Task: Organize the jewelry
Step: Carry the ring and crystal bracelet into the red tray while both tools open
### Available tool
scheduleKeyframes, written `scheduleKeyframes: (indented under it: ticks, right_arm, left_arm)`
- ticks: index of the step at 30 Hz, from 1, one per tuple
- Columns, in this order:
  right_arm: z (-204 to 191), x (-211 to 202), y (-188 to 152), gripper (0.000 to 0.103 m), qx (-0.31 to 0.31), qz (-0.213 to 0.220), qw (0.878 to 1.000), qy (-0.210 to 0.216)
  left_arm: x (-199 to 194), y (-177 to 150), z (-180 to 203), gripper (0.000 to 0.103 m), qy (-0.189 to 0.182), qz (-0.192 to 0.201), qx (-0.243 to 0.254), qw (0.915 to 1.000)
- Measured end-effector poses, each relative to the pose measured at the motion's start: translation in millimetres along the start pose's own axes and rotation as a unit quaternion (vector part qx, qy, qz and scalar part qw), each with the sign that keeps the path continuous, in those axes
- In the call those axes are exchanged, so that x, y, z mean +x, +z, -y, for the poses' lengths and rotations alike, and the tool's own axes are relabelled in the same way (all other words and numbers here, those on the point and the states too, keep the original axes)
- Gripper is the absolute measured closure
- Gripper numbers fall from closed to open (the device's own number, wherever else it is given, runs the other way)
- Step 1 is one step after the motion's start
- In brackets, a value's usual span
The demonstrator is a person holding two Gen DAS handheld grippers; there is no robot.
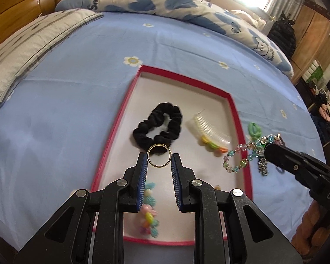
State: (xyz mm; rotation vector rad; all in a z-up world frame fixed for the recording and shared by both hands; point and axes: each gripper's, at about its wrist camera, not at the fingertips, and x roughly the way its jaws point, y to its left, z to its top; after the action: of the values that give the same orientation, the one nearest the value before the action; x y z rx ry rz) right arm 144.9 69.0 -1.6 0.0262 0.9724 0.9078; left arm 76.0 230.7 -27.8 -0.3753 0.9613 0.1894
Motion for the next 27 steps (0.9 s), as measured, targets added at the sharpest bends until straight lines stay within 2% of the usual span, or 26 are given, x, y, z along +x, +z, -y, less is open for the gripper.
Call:
scheduleKeyframes:
  ticks: [9,18,27]
  right_arm:
    - [23,38,-12,0.096,0.039,-0.045,0.998,0.000]
    - [38,52,-23,0.095,0.062,-0.073,0.995,-0.003]
    - [41,60,-24,0.094,0.065,-0.094,0.993,-0.008]
  left_arm:
    - [26,-2,-7,0.083,0.017,-0.033,0.000,0.9993]
    - [41,-6,-2,0.083,0.030,-0.060,0.008,0.9977]
    - [43,-5,6,0.083,0.046,-0.065,0.028,0.9964]
